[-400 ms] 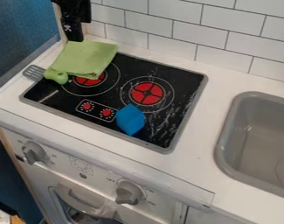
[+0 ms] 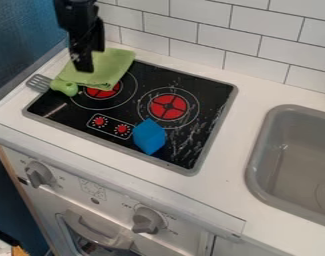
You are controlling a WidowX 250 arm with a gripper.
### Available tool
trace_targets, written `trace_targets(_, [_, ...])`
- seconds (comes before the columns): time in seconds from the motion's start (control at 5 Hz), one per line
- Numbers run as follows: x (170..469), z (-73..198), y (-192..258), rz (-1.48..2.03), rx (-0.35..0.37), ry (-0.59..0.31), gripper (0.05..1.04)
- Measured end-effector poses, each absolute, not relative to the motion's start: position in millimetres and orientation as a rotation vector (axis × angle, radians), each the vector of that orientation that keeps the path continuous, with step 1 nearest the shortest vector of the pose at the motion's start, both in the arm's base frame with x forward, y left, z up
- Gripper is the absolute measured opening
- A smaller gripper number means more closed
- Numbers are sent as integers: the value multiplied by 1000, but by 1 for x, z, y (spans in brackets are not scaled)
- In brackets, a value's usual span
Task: Move the green spatula from the green cloth to center of the stove
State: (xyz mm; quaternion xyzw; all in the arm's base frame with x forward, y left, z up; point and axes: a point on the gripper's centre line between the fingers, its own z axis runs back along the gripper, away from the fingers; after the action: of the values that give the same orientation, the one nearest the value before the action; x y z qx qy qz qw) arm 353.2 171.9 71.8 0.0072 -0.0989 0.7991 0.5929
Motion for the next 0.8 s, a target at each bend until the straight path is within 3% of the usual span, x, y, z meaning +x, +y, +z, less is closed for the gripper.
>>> trace_targets(0.2, [334,93,168,1818,-21,-277,1000])
trace_targets(0.4, [318,85,174,1803,24,-254,1000])
trace_targets(0.6, [312,78,186,1771,160,-283,1000])
trace_targets(0.8, [312,74,192,1710,237,-313,1000])
